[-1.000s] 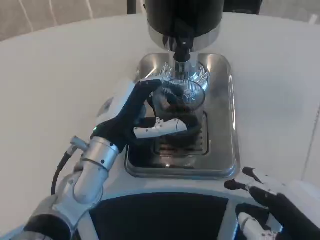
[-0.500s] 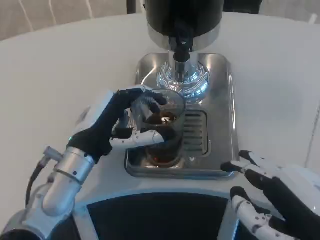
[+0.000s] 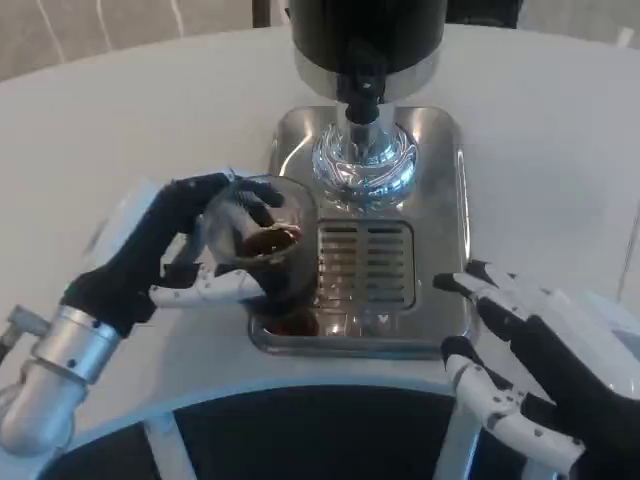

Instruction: Grasp the cup under the faucet to collect the drink, then remove the cup.

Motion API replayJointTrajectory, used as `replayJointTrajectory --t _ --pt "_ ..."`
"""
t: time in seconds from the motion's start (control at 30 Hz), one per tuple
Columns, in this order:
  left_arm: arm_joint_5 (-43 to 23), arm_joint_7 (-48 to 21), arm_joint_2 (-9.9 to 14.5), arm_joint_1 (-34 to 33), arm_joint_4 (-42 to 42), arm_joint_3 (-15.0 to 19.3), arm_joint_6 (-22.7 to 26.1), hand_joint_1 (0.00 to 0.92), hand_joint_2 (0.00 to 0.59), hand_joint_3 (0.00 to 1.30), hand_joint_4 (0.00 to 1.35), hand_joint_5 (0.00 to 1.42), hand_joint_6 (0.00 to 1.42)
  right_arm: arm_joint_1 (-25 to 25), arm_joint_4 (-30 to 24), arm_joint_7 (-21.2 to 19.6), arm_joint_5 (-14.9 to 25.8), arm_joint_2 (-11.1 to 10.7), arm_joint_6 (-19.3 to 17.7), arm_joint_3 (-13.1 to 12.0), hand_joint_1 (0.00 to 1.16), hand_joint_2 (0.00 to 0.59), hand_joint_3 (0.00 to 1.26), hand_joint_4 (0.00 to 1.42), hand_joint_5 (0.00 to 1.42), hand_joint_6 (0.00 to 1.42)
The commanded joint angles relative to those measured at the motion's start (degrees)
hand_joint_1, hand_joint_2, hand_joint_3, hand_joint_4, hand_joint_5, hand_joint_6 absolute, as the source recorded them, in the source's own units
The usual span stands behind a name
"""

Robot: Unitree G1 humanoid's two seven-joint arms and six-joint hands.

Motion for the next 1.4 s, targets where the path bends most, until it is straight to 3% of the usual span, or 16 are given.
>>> replayJointTrajectory --t 0.03,0.23,0.63,1.0,1.4 --pt "-3.74 -2.51 1.86 2.67 -3.84 2.3 -2.08 0.706 0.0 0.95 1.06 1.38 1.42 -1.16 -0.85 1.88 -1.45 -0.79 -1.66 0.77 0.02 0.532 0.09 0.0 0.0 0.0" --pt "-6.04 -5.27 2.81 7.3 -8.73 4.22 -1.91 0.707 0.0 0.95 1.07 1.36 1.42 -3.49 -0.85 3.96 -3.76 -0.96 -3.04 2.63 0.02 0.545 0.08 0.0 0.0 0.0" --pt "-8.86 -8.72 3.22 16.83 -21.66 7.37 -0.16 0.708 0.0 0.95 1.08 1.36 1.42 -2.44 -0.85 3.87 -5.92 -0.24 -7.82 5.06 0.02 0.547 0.04 0.0 0.0 0.0" --pt "-10.59 -10.86 3.05 23.47 -30.44 9.02 1.87 0.718 0.0 0.95 1.08 1.36 1.42 0.56 -0.85 4.16 -8.48 2.41 -15.04 6.64 0.04 0.555 0.01 0.0 0.0 0.0" --pt "-12.14 -13.03 3.07 27.91 -35.75 10.05 3.21 0.723 0.0 0.95 1.07 1.36 1.42 2.99 -0.85 3.93 -9.01 4.37 -17.72 6.97 0.04 0.555 0.0 0.0 0.0 0.0"
